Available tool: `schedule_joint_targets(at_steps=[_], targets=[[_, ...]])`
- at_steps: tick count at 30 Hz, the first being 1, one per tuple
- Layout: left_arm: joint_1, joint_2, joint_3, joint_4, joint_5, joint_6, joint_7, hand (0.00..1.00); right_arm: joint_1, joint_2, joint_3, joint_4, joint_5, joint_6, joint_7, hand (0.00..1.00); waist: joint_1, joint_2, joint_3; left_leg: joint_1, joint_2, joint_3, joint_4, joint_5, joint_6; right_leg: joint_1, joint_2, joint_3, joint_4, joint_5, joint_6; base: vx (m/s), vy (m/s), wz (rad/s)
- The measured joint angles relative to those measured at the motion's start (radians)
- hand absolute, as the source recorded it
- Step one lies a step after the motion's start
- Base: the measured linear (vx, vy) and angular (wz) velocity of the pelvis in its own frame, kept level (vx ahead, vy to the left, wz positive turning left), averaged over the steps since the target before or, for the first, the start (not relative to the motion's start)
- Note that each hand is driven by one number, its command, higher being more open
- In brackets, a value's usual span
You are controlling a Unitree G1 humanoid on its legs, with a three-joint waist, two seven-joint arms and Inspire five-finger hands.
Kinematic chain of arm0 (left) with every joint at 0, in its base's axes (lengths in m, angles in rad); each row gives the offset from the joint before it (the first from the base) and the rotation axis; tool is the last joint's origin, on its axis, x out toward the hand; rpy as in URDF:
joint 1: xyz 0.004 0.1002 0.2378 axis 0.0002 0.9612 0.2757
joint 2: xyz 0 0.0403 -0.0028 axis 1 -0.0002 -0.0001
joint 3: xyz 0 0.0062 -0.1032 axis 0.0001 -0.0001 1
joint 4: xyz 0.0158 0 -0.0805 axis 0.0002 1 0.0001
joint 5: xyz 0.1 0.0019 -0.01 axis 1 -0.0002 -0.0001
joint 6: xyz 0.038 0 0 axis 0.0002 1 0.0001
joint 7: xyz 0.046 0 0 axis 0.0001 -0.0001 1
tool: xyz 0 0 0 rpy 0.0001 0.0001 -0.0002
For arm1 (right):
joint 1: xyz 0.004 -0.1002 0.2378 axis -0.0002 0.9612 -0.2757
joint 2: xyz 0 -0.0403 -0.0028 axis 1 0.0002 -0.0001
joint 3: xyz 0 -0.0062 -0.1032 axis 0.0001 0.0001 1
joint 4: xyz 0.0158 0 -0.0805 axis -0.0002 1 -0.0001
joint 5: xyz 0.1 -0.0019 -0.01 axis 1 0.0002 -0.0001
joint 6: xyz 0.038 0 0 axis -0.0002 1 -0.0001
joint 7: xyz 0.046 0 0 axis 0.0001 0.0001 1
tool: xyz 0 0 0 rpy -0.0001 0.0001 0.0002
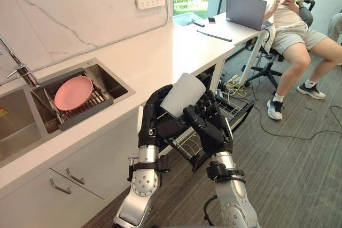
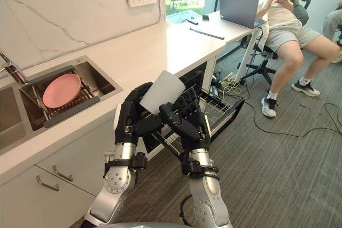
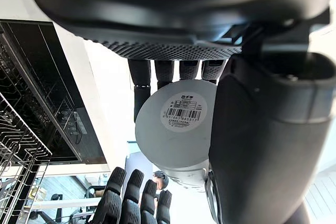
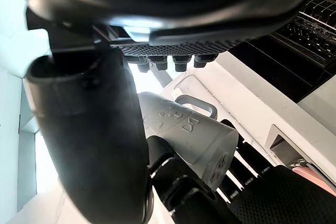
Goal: Walk over to the sink, pick up the cup, carry it to the dishwasher, place the cup inside the dishwasher, then close the dishwasher door
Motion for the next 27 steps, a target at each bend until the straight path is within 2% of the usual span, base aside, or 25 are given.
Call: schedule_joint_targets(at_steps=[23,24,27], targets=[[0.000,0.027,-0.039,0.000,0.058,0.000,0.019,0.00,-0.021,-0.001,0.036,0.023,0.104,-0.016,-0.014,1.00,0.000,-0.021,-0.021,-0.018,0.001,-0.005,-0.001,0.016,0.003,-0.016,0.001,-0.004,-0.004,0.010,-0.002,0.00,0.000,0.00],[0.000,0.029,-0.039,0.000,0.058,0.000,0.020,0.00,-0.026,-0.002,0.037,0.025,0.104,-0.016,-0.015,0.00,0.000,-0.020,-0.021,-0.021,0.001,-0.005,-0.001,0.018,0.004,-0.019,0.001,-0.004,-0.004,0.013,-0.001,0.00,0.000,0.00],[0.000,0.039,-0.039,0.000,0.058,0.000,0.021,0.00,-0.031,-0.012,0.041,0.025,0.104,-0.016,-0.016,0.00,0.001,-0.022,-0.023,-0.022,0.000,-0.005,-0.001,0.019,0.004,-0.019,0.001,-0.004,-0.004,0.014,-0.001,0.00,0.000,0.00]])
